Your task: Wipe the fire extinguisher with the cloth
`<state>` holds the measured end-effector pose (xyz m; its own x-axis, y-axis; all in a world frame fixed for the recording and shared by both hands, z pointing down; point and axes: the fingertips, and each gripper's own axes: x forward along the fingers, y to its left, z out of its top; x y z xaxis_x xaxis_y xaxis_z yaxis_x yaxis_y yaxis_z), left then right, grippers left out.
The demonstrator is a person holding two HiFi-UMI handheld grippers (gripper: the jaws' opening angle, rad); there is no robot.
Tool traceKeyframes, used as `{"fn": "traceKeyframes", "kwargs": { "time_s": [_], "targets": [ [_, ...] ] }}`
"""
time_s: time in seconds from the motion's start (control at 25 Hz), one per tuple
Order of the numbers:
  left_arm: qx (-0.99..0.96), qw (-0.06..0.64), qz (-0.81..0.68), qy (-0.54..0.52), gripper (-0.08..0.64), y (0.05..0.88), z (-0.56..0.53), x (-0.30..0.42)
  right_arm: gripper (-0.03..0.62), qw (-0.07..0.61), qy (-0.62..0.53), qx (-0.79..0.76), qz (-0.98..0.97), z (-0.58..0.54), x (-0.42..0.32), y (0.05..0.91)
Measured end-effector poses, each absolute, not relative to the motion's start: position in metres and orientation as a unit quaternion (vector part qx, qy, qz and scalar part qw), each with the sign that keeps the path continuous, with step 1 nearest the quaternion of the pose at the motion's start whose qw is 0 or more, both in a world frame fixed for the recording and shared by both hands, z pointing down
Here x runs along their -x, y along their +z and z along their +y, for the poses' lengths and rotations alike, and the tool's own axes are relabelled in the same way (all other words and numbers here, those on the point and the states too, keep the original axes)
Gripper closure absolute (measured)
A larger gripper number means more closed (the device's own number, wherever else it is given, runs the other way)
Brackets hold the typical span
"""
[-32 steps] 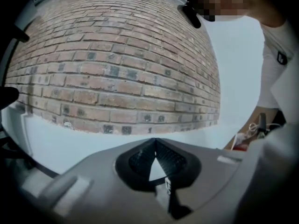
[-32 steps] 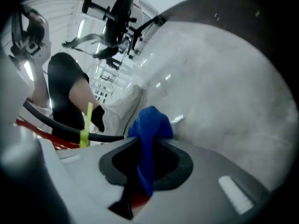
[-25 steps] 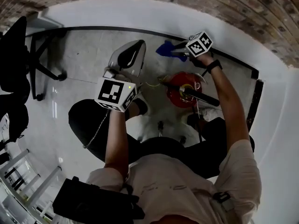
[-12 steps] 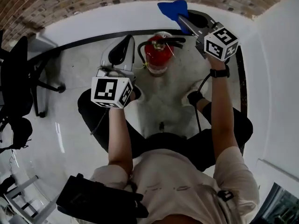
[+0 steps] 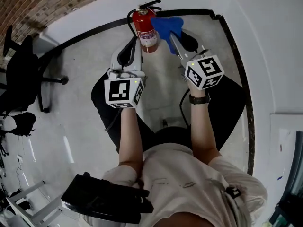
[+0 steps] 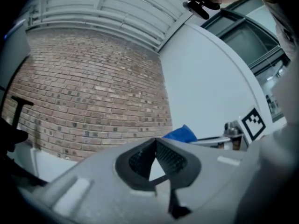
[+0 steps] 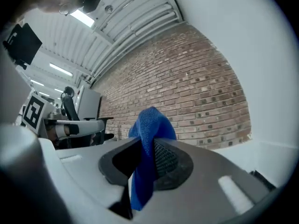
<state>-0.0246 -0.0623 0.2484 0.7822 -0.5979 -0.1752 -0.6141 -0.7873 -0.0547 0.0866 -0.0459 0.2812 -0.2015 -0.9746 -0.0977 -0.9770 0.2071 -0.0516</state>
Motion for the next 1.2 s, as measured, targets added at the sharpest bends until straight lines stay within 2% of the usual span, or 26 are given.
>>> {"fn": "traceKeyframes", "kwargs": {
  "time_s": [0.12, 0.28, 0.56, 0.84, 1.2],
  "targets": [
    [0.943, 0.057, 0.315, 0.088, 0.56, 0.242, -0.017, 0.031, 0.526, 0.069, 0.003, 0.651, 0.756, 0.012, -0.065, 0.284],
    [0.937, 0.075, 0.318, 0.124, 0.56, 0.211, 0.005, 0.027, 0.526, 0.075, 0.006, 0.686, 0.724, 0.034, -0.058, 0.279],
    [0.93, 0.06, 0.341, 0.125, 0.56, 0.217, -0.003, 0.048, 0.526, 0.071, 0.046, 0.68, 0.729, 0.025, -0.066, 0.249],
    [0.917, 0.057, 0.371, 0.133, 0.56, 0.219, -0.011, 0.082, 0.526, 0.068, 0.019, 0.667, 0.742, 0.021, -0.044, 0.267],
    [0.922, 0.071, 0.369, 0.094, 0.56, 0.247, -0.005, 0.077, 0.526, 0.063, 0.026, 0.675, 0.735, 0.03, -0.046, 0.269]
  ]
}}
